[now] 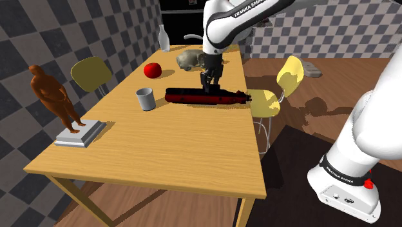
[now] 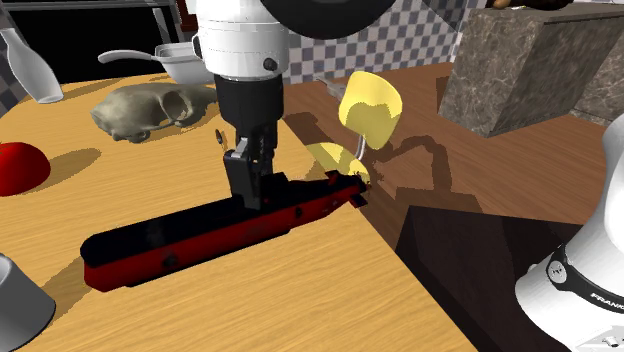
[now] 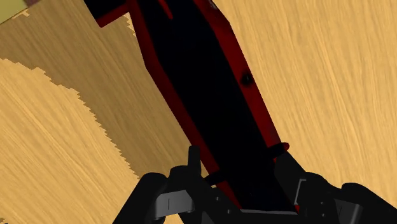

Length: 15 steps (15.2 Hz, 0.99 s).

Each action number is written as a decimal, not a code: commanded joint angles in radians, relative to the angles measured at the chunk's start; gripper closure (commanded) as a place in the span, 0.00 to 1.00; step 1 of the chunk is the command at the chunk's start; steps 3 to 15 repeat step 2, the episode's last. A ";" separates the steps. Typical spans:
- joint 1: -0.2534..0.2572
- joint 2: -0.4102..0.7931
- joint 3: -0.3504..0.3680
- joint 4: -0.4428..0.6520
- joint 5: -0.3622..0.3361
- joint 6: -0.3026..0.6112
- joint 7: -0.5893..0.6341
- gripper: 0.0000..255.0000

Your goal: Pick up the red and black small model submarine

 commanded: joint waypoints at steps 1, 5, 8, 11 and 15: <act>0.000 -0.007 0.000 0.013 0.000 -0.017 0.000 1.00; 0.000 -0.007 0.000 0.013 0.000 -0.017 0.000 1.00; 0.000 -0.007 0.000 0.013 0.000 -0.017 0.000 1.00; 0.000 -0.007 0.000 0.013 0.000 -0.017 0.000 1.00; 0.000 -0.007 0.000 0.013 0.000 -0.017 0.000 1.00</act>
